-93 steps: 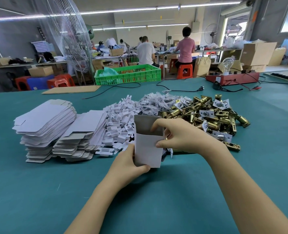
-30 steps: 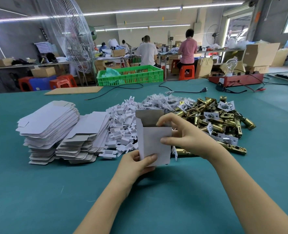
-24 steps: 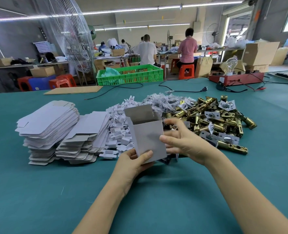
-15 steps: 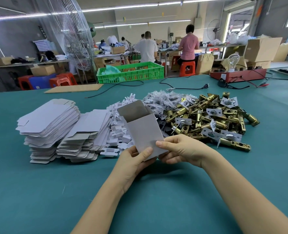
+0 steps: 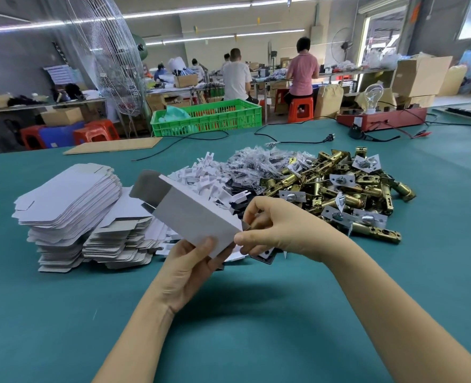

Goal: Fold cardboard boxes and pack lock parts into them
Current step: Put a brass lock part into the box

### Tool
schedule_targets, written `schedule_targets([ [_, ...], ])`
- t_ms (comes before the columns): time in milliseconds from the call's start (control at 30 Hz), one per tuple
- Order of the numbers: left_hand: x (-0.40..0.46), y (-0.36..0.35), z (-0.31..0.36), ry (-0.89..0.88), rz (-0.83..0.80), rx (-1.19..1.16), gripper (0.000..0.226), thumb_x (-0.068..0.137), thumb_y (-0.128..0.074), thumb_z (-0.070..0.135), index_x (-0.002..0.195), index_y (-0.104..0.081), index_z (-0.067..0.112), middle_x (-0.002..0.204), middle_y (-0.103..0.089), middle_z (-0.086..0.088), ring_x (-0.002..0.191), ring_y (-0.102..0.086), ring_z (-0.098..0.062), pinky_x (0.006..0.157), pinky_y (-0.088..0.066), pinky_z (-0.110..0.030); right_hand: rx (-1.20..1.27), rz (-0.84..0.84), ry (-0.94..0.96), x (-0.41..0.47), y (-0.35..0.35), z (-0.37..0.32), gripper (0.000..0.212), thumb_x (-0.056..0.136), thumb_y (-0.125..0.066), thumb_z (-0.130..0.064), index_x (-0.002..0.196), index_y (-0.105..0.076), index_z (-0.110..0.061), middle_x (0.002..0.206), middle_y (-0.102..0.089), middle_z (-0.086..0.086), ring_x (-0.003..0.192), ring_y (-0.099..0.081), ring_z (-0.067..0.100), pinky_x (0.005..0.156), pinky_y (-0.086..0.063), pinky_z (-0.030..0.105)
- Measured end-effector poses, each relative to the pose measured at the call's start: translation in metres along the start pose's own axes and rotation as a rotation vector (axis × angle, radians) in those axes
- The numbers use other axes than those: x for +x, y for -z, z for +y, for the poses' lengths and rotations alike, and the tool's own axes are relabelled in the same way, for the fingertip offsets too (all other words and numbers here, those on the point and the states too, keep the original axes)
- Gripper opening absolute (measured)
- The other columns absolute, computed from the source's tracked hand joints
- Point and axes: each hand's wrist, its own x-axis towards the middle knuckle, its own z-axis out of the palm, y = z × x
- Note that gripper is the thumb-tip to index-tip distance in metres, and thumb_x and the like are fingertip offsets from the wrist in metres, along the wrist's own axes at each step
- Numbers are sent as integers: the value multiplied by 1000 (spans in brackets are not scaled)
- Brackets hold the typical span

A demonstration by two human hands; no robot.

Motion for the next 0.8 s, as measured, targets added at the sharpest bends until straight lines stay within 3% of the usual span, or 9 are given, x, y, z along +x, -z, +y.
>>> schedule_targets([
  [167,-1,0,-2,10,2,163,62,51,-98,29,102,-74,3,107,-73,-16,92,-72,-27,72,-58,-28,-17,-37,-81,-4,1,1,41,84,-74,-26,103,-47,-3,83,-73,13,78,-73,20,63,-56,23],
  [267,-2,-1,-4,19,-51,255,51,57,-94,33,100,-78,11,107,-74,-11,94,-71,-20,76,-56,-26,-95,-29,-122,-1,0,8,42,86,-70,-34,102,-44,-5,85,-73,14,82,-72,26,73,-59,44],
  [367,-1,-2,-7,30,-38,277,61,51,-97,40,100,-76,11,111,-73,-11,97,-70,-19,76,-56,-26,-140,-38,-147,1,-1,13,39,88,-67,-33,102,-44,-5,87,-72,16,86,-71,30,86,-53,57],
  [467,-1,-1,-7,32,-46,307,66,50,-96,43,103,-74,12,110,-73,-9,92,-69,-17,75,-56,-26,-97,-56,-163,2,-1,16,36,91,-65,-29,107,-44,-5,94,-72,18,89,-71,29,90,-53,51],
  [533,-1,-1,-7,45,-70,336,62,50,-96,45,101,-76,16,106,-73,-4,90,-67,-14,74,-55,-25,-89,-72,-159,2,0,17,36,92,-64,-24,114,-43,-4,98,-71,18,87,-71,25,83,-51,44],
  [633,-2,-1,-9,69,-100,415,51,55,-93,45,97,-77,21,98,-71,-1,84,-62,-11,71,-52,-23,-108,-89,-149,1,1,22,33,93,-62,-16,116,-44,-1,98,-70,16,88,-71,27,88,-50,49],
  [733,-2,0,-10,67,-82,465,34,69,-83,32,96,-73,14,90,-68,-3,77,-59,-12,67,-50,-23,-76,-76,-124,2,2,25,30,92,-63,-11,114,-46,-1,99,-69,17,88,-70,28,86,-50,52],
  [800,-2,-1,-10,60,-55,514,23,76,-84,23,92,-70,13,79,-67,-2,71,-59,-11,64,-50,-22,-38,-42,-102,4,2,28,28,89,-66,-8,111,-49,-3,101,-68,19,86,-70,25,80,-54,43],
])
